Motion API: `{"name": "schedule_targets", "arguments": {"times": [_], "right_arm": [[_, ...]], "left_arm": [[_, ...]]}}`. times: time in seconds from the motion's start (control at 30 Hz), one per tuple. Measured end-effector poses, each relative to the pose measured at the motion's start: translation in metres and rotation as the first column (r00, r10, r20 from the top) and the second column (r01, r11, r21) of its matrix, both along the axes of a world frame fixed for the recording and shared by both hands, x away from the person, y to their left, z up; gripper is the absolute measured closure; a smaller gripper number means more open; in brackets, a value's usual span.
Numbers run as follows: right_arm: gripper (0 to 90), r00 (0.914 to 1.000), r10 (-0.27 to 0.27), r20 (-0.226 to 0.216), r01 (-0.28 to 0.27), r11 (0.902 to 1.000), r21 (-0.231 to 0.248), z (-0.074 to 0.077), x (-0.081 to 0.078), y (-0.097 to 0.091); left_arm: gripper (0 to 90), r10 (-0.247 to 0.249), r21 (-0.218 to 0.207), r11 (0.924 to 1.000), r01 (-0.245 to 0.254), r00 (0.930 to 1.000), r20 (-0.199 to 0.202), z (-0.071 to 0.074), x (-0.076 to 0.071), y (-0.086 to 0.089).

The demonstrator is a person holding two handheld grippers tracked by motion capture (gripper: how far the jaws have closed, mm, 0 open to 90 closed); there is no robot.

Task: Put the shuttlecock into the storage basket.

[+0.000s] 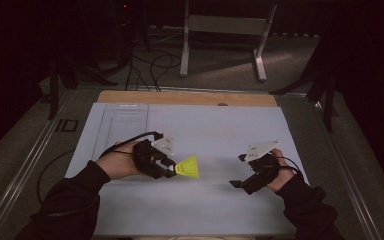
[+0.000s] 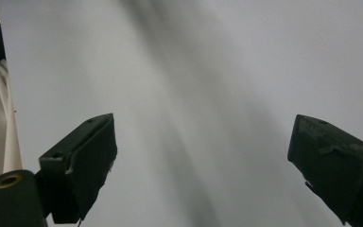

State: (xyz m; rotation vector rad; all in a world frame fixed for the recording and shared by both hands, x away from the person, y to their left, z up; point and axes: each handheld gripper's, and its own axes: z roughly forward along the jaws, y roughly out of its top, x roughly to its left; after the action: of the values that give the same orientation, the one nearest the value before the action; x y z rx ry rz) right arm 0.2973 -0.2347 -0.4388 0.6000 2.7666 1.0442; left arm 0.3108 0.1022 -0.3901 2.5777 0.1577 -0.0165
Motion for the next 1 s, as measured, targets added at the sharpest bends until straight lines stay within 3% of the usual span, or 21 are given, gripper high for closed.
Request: {"name": "schedule_targets", "arguments": {"times": [0.13, 0.27, 0.5, 0.67, 0.8, 1.0], "right_arm": [[8.7, 0.9996, -0.023, 0.018, 0.023, 0.9997, 0.009, -0.002, -0.003, -0.004], [8.7, 0.9945, -0.081, 0.066, 0.078, 0.9953, 0.058, -0.002, -0.01, -0.012], [8.7, 0.9906, -0.119, 0.069, 0.113, 0.99, 0.085, -0.003, -0.015, -0.021], [8.8, 0.9853, -0.149, 0.083, 0.139, 0.9835, 0.116, -0.004, -0.021, -0.026], [8.7, 0.986, -0.153, 0.067, 0.144, 0.9828, 0.115, -0.008, -0.024, -0.029], [8.7, 0.9796, -0.184, 0.081, 0.172, 0.9757, 0.136, -0.015, -0.028, -0.032]], "left_arm": [[65.5, 0.025, 0.003, 0.9997, -0.025, 0.9997, 0.006, 0.003, 0.001, 0.008], [65.5, 0.071, 0.012, 0.9974, -0.071, 0.9975, -0.002, 0.004, 0.003, 0.021], [65.5, 0.133, 0.016, 0.9911, -0.133, 0.9912, -0.004, 0.007, 0.006, 0.041], [65.5, 0.197, 0.022, 0.9802, -0.197, 0.9804, -0.009, 0.009, 0.01, 0.058], [65.5, 0.229, 0.019, 0.9733, -0.229, 0.9733, -0.015, 0.012, 0.012, 0.071], [65.5, 0.302, 0.026, 0.953, -0.302, 0.9531, -0.017, 0.013, 0.017, 0.088]]}}
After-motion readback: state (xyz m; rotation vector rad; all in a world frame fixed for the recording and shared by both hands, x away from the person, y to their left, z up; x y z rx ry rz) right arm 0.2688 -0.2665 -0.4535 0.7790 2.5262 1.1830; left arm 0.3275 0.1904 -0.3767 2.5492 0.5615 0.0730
